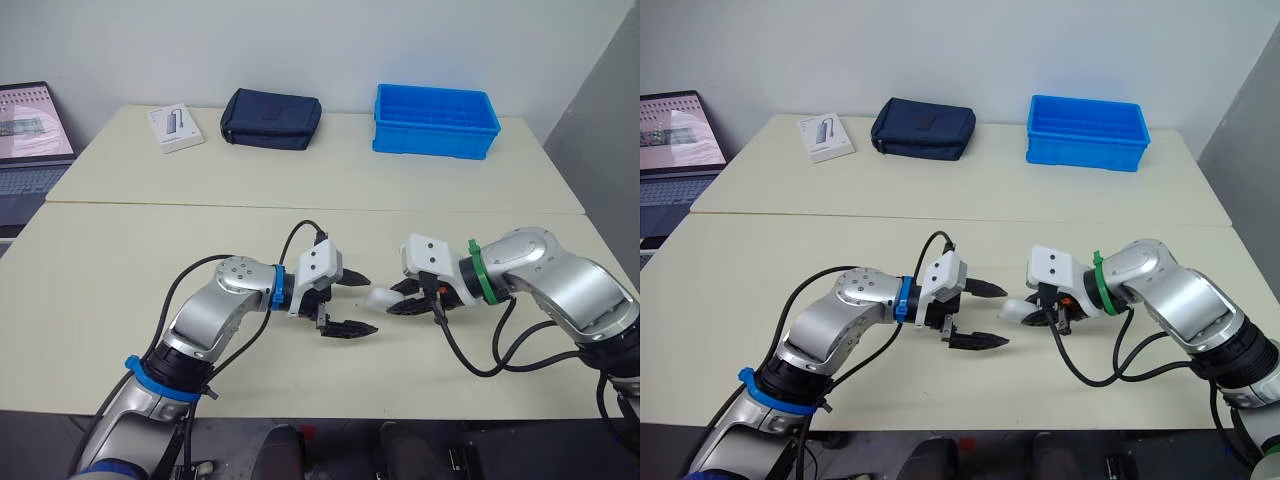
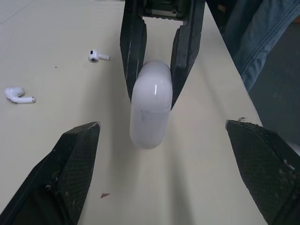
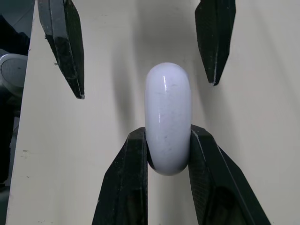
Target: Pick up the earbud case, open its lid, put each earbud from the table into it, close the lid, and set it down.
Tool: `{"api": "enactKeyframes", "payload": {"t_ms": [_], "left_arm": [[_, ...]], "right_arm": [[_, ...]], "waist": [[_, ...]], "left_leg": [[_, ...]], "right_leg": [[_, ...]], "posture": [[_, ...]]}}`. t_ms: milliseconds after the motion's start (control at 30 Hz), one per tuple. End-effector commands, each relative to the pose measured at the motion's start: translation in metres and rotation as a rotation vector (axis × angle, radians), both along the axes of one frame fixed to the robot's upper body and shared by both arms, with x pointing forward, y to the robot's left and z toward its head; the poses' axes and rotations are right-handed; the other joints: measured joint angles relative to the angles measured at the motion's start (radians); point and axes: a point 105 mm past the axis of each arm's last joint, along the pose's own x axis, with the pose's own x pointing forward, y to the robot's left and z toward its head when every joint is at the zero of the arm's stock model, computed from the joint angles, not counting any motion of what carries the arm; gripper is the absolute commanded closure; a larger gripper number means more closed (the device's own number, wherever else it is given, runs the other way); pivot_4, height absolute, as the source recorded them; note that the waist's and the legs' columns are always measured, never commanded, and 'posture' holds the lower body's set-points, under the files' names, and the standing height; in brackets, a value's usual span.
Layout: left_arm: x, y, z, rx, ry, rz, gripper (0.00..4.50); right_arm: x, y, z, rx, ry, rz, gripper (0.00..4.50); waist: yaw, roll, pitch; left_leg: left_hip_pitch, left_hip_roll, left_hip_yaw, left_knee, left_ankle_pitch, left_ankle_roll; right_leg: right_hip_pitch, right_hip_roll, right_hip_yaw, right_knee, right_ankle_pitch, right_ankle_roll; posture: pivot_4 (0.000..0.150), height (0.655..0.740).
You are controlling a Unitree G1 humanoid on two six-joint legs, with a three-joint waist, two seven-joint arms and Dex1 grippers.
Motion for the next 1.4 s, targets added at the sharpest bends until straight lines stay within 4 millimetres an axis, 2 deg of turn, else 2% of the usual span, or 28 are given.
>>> {"api": "enactKeyframes", "payload": {"t_ms": [33,200,367,533,733,867,900,1000,1067,1167,1267,1400], "left_arm": [[0.002,-0.005,0.008,-0.019,-0.035,-0.009,0.4],[0.001,-0.008,0.006,-0.019,-0.023,-0.014,1.91],[-0.001,-0.011,0.005,-0.018,-0.014,-0.016,3.66],[0.0,-0.01,0.003,-0.012,-0.014,-0.006,3.72],[0.001,-0.006,0.0,-0.012,0.008,0.033,3.72],[0.0,0.001,-0.003,-0.031,0.059,0.065,3.72],[-0.001,0.004,-0.004,-0.048,0.076,0.069,3.72],[-0.007,0.013,-0.003,-0.148,0.149,0.063,3.72],[-0.008,0.017,0.001,-0.256,0.212,0.089,3.72],[-0.011,0.021,-0.004,-0.274,0.173,0.091,3.72],[-0.01,0.018,-0.003,-0.306,0.14,0.098,3.72],[-0.009,0.012,-0.002,-0.314,0.093,0.081,3.72]], "right_arm": [[-0.003,0.004,0.01,0.017,-0.043,0.032,3.75],[-0.004,0.007,0.011,0.02,-0.043,0.038,3.75],[-0.005,0.01,0.013,0.025,-0.046,0.045,3.75],[-0.007,0.011,0.014,0.027,-0.054,0.061,3.75],[-0.01,0.005,0.015,-0.005,-0.054,0.078,1.59],[-0.003,-0.003,0.025,-0.023,-0.088,0.039,0.13],[0.0,-0.007,0.029,-0.029,-0.108,0.026,0.0],[0.006,-0.017,0.04,-0.046,-0.206,0.016,0.0],[0.005,-0.014,0.05,-0.006,-0.302,0.067,0.0],[-0.004,-0.007,0.061,0.087,-0.348,0.102,0.0],[-0.013,-0.004,0.058,0.112,-0.328,0.116,0.0],[-0.01,0.001,0.05,0.118,-0.322,0.089,0.0]], "waist": [[0.0,0.0,0.0],[0.0,0.0,0.0],[0.0,0.0,0.0],[0.0,0.0,0.0],[0.0,0.0,0.0],[-0.001,0.0,0.0],[-0.001,0.0,0.0],[-0.001,0.0,0.0],[-0.001,0.0,0.0],[0.0,0.0,0.0],[0.001,0.0,0.0],[0.001,0.0,0.0]], "left_leg": [[0.0,0.0,0.0,0.0,0.0,0.0],[0.0,0.0,0.0,0.001,0.0,0.0],[0.0,0.0,0.0,0.004,0.0,0.0],[0.001,0.0,-0.001,0.011,0.0,0.0],[0.001,0.001,-0.001,0.014,0.0,0.0],[0.001,0.001,0.0,0.014,0.0,0.0],[0.001,0.001,-0.001,0.014,0.0,0.0],[0.001,0.002,-0.001,0.014,0.0,0.0],[0.001,0.002,-0.001,0.014,0.0,0.0],[0.001,0.002,-0.001,0.014,0.0,0.0],[0.001,0.002,-0.001,0.014,0.0,0.0],[0.001,0.002,0.0,0.015,0.0,0.0]], "right_leg": [[0.0,0.0,0.0,0.0,0.0,0.0],[0.0,0.0,0.0,0.001,0.0,0.0],[0.0,0.0,0.0,0.004,0.0,0.0],[0.0,0.0,0.0,0.013,-0.002,0.001],[0.0,0.001,0.001,0.015,-0.002,0.0],[0.0,0.001,0.001,0.015,-0.002,0.0],[0.0,0.001,0.001,0.015,-0.002,0.0],[0.0,0.001,0.001,0.015,-0.002,0.0],[0.0,0.001,0.001,0.014,-0.002,0.0],[0.0,0.002,0.0,0.014,-0.002,0.0],[0.0,0.001,0.001,0.014,-0.002,0.0],[0.001,0.001,0.001,0.015,-0.001,-0.001]], "posture": [[0.15,0.7357],[0.15,0.7357],[0.15,0.7357],[0.15,0.7357],[0.15,0.7357],[0.15,0.7357],[0.15,0.7357],[0.15,0.7357],[0.15,0.7357],[0.15,0.7357],[0.15,0.7357],[0.15,0.7357]]}}
